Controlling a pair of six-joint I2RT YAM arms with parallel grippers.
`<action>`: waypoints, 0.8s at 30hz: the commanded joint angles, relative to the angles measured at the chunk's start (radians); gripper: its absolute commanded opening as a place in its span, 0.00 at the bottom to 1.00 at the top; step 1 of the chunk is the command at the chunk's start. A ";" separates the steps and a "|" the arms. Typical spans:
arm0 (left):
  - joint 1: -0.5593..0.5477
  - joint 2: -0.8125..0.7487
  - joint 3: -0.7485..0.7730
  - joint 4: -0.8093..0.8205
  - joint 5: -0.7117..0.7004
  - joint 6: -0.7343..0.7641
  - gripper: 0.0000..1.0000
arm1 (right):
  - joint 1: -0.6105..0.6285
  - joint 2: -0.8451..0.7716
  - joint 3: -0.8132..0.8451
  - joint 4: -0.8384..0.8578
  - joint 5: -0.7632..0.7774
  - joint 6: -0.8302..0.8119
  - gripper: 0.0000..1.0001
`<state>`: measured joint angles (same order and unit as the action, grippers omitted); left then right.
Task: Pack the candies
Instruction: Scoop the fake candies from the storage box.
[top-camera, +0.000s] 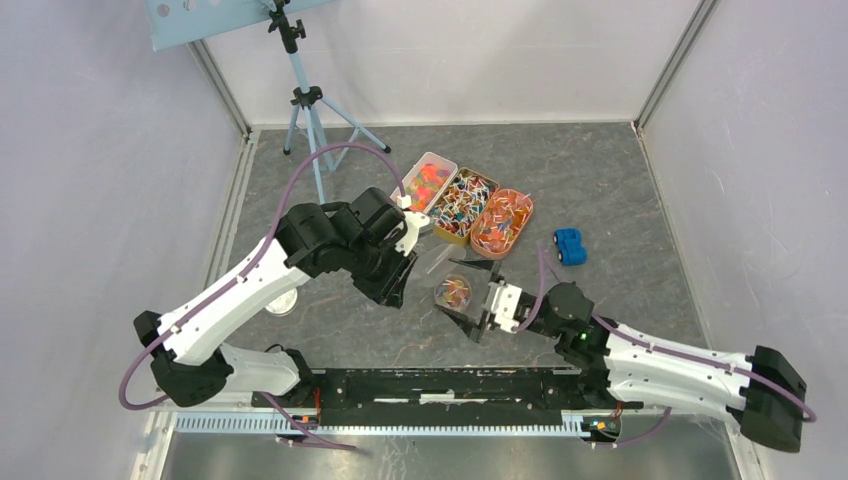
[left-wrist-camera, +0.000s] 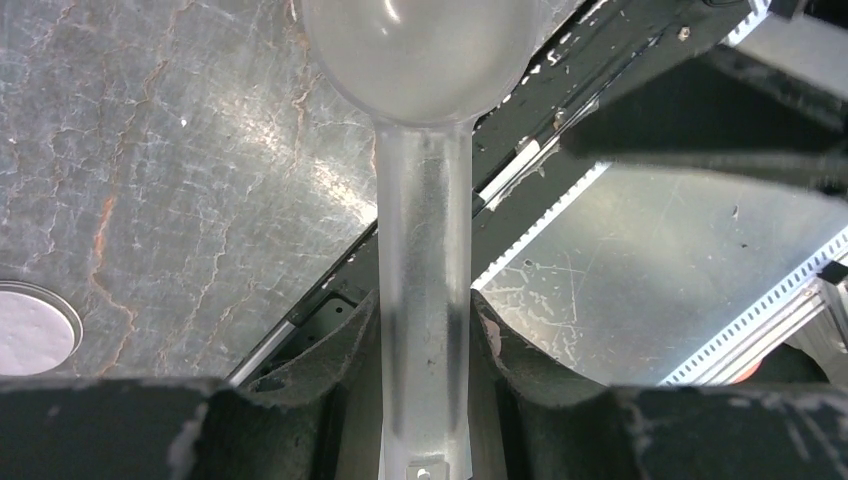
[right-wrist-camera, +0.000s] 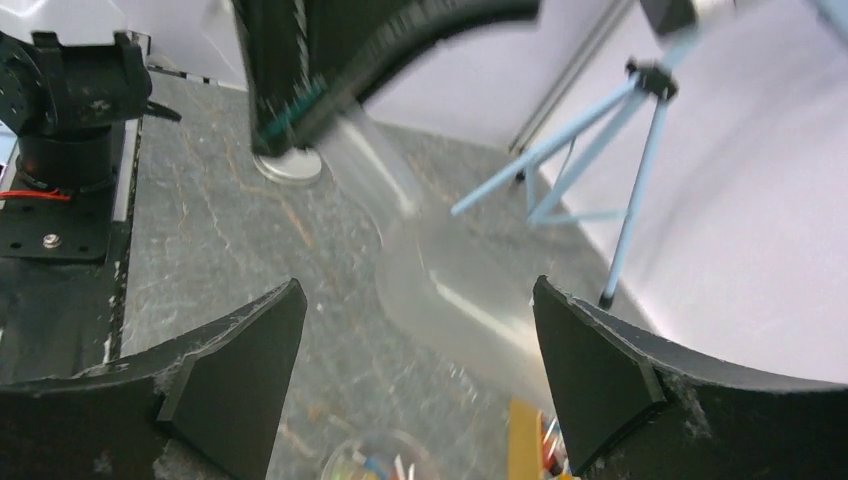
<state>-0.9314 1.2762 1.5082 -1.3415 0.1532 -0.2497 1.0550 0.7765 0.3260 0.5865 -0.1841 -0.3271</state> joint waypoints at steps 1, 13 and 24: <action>0.003 -0.031 0.038 0.042 0.070 -0.028 0.02 | 0.114 0.092 0.136 0.028 0.088 -0.298 0.92; 0.006 -0.053 0.088 0.009 0.057 -0.004 0.02 | 0.299 0.302 0.256 -0.008 0.373 -0.531 0.67; 0.005 -0.097 0.069 0.067 0.057 -0.001 0.03 | 0.340 0.357 0.187 0.228 0.441 -0.546 0.29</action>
<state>-0.9306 1.2224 1.5467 -1.3491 0.1905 -0.2493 1.3811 1.1156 0.5404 0.6941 0.2207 -0.8669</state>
